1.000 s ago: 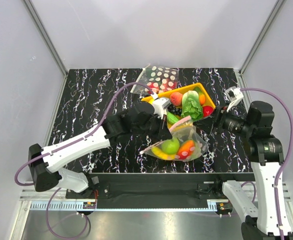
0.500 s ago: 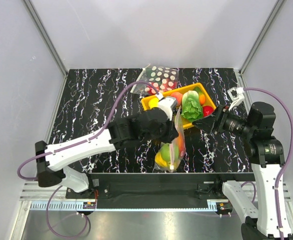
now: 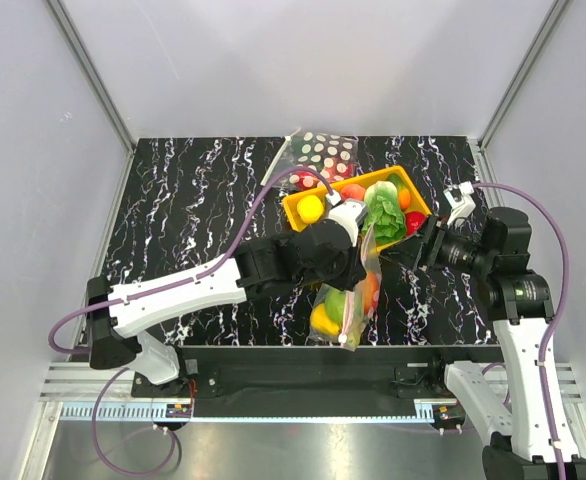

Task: Open the zip-top bag and remove the fake food
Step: Open the zipper of the food storage bag at the center of the board.

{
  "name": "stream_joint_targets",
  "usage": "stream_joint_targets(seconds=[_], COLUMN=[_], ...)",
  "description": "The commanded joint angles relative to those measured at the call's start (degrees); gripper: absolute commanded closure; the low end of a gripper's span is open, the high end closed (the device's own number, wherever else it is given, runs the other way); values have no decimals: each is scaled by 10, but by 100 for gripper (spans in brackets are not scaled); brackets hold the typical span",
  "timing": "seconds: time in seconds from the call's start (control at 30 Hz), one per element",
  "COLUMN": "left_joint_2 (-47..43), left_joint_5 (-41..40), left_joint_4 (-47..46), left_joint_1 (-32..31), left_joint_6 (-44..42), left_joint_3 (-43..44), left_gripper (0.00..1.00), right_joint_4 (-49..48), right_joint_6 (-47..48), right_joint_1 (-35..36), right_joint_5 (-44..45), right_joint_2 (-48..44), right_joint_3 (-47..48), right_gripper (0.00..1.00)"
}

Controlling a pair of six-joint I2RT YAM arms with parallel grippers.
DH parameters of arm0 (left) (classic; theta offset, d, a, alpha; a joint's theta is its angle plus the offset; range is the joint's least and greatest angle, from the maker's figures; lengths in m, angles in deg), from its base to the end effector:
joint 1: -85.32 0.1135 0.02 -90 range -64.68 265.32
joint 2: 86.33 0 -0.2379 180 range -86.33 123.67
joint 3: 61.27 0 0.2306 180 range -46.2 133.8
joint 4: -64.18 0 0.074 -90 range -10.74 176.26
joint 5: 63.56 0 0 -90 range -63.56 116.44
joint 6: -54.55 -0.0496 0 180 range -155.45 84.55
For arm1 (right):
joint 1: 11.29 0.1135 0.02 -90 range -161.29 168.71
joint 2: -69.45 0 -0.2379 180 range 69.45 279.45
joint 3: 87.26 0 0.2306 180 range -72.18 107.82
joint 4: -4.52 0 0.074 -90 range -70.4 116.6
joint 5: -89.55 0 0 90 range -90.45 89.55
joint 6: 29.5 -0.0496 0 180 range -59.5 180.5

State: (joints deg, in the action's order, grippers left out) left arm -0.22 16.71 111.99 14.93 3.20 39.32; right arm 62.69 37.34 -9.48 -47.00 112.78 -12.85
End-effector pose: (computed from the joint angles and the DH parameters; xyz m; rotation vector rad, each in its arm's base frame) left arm 0.1186 -0.3079 0.3410 0.5246 2.2295 -0.8916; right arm 0.1395 0.0404 0.3466 -0.1457 2.0493 1.0972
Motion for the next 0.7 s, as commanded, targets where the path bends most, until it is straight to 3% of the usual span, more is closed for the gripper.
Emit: stream_joint_targets(seconds=[0.0, 0.67], left_joint_2=[0, 19], left_joint_5=[-8, -4], left_joint_4=[-36, -29], left_joint_1=[1, -4], left_joint_6=[-2, -5], left_joint_3=[31, 42], left_gripper=[100, 100], right_joint_4=[-26, -68], right_joint_6=[-10, -38], right_joint_1=[-1, 45], right_joint_5=[-4, 44], right_joint_2=[5, 42], right_joint_3=[-8, 2], right_gripper=[40, 41])
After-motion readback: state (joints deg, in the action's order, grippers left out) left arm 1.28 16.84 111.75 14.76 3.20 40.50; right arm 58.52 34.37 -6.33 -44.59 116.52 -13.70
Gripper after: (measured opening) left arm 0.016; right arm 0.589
